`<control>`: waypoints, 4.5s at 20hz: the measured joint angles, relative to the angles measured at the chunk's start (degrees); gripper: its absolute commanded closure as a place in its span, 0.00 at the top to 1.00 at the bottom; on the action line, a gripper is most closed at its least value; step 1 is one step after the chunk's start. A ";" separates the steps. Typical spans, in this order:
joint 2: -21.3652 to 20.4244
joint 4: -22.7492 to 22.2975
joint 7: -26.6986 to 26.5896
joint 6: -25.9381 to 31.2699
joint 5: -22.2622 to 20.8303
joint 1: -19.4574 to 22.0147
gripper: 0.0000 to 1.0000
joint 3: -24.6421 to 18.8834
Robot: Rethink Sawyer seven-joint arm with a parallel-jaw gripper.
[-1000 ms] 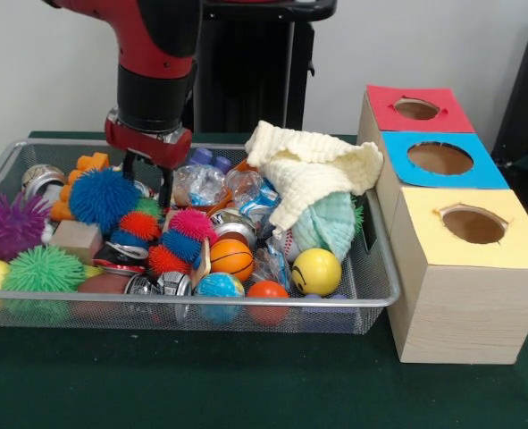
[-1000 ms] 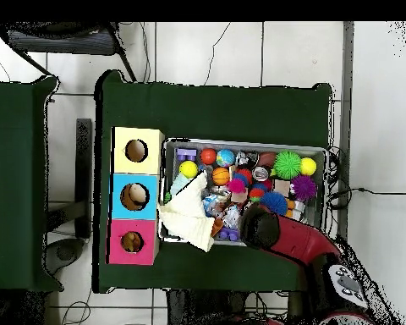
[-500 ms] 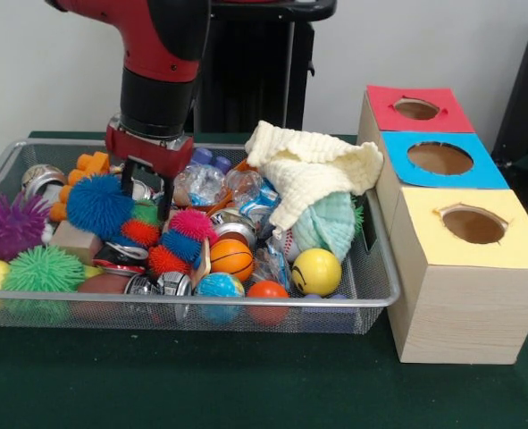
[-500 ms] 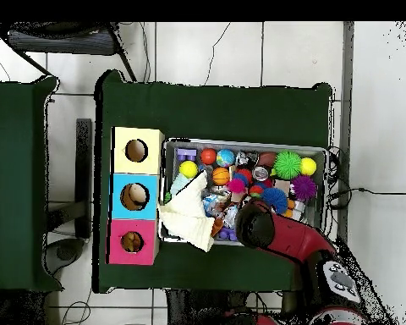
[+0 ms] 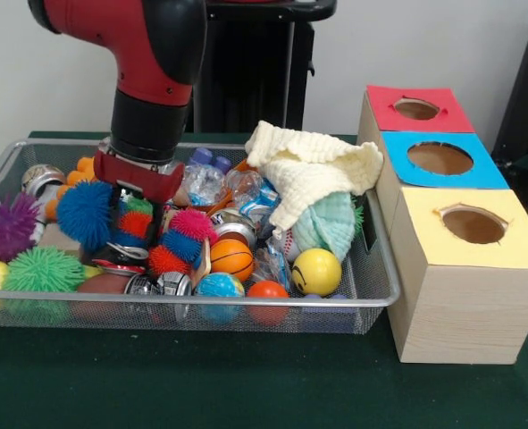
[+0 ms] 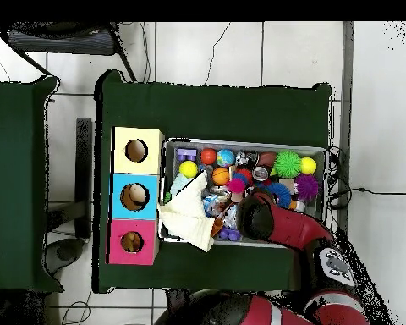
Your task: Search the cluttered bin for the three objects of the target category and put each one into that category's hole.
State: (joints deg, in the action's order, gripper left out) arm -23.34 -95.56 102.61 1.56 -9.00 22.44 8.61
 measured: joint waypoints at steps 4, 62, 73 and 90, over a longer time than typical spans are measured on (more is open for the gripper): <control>0.83 1.32 0.00 -0.80 -1.18 0.13 1.00 -0.01; -2.68 4.20 0.00 28.89 -3.50 7.03 1.00 -0.88; -3.02 2.56 0.00 27.54 1.23 8.72 1.00 -1.43; -5.27 -6.78 0.00 23.53 11.45 10.38 1.00 -3.48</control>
State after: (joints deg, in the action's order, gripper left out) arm -28.62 -102.35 102.61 25.10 2.45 32.83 5.13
